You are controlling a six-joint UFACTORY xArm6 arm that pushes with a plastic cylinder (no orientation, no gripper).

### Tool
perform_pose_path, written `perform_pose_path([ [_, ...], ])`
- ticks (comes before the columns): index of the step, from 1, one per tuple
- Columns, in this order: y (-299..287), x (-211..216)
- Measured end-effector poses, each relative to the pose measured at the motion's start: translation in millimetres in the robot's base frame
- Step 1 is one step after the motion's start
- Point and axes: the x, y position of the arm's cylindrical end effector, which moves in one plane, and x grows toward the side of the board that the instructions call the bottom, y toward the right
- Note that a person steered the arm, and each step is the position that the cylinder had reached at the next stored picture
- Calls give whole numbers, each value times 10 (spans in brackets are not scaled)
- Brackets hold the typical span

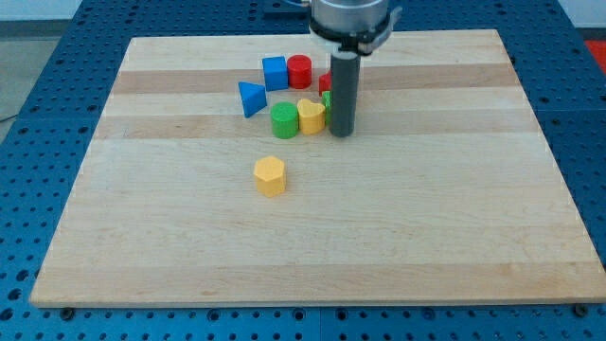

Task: Slide the yellow heart to the yellow hexagon

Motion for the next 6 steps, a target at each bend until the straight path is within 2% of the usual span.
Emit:
perform_pose_path([
  [1, -271, -150],
  [2, -721, -63],
  [4, -771, -377],
  [6, -793, 322],
])
